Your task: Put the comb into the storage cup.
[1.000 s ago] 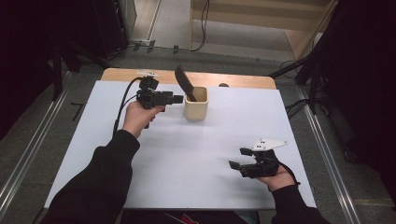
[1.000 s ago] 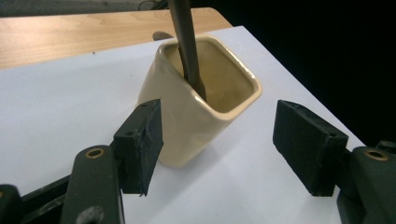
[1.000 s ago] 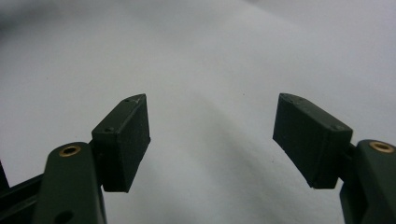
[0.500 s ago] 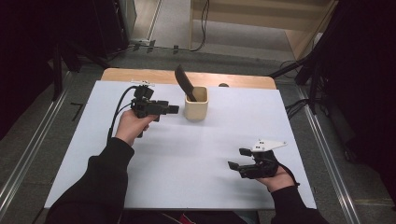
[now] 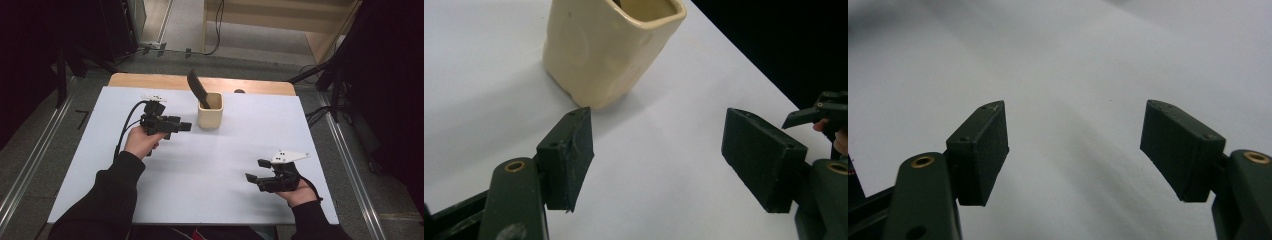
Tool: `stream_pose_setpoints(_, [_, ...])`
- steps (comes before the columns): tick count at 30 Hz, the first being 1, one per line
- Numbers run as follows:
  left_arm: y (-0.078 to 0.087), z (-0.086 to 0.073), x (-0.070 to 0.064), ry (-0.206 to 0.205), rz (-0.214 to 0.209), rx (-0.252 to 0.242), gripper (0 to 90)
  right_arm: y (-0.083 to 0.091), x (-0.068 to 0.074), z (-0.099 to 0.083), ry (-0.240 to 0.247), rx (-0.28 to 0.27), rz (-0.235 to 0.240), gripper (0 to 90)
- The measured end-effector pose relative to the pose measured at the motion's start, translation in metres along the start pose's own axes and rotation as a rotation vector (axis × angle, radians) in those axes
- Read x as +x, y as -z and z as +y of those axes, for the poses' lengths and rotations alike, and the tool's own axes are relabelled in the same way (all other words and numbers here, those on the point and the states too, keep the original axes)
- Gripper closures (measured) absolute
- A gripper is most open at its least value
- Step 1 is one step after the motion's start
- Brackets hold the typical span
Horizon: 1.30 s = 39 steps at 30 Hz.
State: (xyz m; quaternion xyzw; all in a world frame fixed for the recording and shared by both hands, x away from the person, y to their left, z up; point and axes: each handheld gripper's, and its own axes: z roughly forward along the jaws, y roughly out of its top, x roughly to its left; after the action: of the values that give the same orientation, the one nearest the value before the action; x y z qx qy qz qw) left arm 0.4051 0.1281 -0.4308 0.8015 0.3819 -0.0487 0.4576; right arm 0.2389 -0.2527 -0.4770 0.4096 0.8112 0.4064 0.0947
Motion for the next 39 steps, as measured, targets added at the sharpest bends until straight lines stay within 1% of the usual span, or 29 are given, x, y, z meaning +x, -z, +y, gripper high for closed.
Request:
stream_pose_setpoints(1, [0.0,-0.001,0.0,-0.003,-0.003,0.006,29.6,-0.001,0.0,0.0,0.002,0.0,0.003,25.5])
stream_pose_setpoints(3, [-0.002,-0.003,-0.003,-0.008,0.006,0.022,29.6,-0.001,0.0,0.0,0.007,0.001,0.003,25.5])
stream_pose_setpoints(8, [-0.002,-0.01,-0.008,-0.016,-0.003,0.032,29.6,0.0,0.0,0.0,0.002,0.003,0.001,25.5])
stream_pose_setpoints(10, [-0.001,-0.012,-0.01,-0.019,-0.005,0.027,29.6,0.0,0.0,0.0,0.001,0.004,0.001,25.5])
stream_pose_setpoints(19, [0.005,-0.02,-0.017,-0.043,-0.016,0.04,29.6,-0.001,0.0,0.0,-0.004,0.006,0.0,25.5])
stream_pose_setpoints(25, [0.009,-0.027,-0.022,-0.068,-0.007,0.043,29.6,-0.002,-0.002,0.0,-0.007,0.007,-0.003,25.5])
stream_pose_setpoints(27, [0.011,-0.029,-0.023,-0.067,-0.006,0.043,29.6,-0.002,-0.002,0.0,-0.006,0.009,-0.003,25.5])
stream_pose_setpoints(30, [0.014,-0.033,-0.023,-0.057,-0.023,0.04,29.6,-0.002,-0.002,0.0,-0.007,0.008,-0.002,25.5])
stream_pose_setpoints(31, [0.015,-0.035,-0.023,-0.054,-0.034,0.036,29.5,-0.002,-0.002,0.0,-0.008,0.007,-0.004,25.5])
stream_pose_setpoints(33, [0.018,-0.038,-0.023,-0.048,-0.055,0.042,29.5,-0.002,-0.002,-0.001,-0.008,0.008,-0.006,25.5])
stream_pose_setpoints(36, [0.021,-0.044,-0.025,-0.051,-0.038,0.038,29.5,-0.002,-0.002,-0.001,-0.008,0.01,-0.004,25.5])
stream_pose_setpoints(39, [0.023,-0.05,-0.027,-0.059,-0.036,0.055,29.5,-0.002,-0.002,0.0,-0.005,0.011,-0.004,25.5])
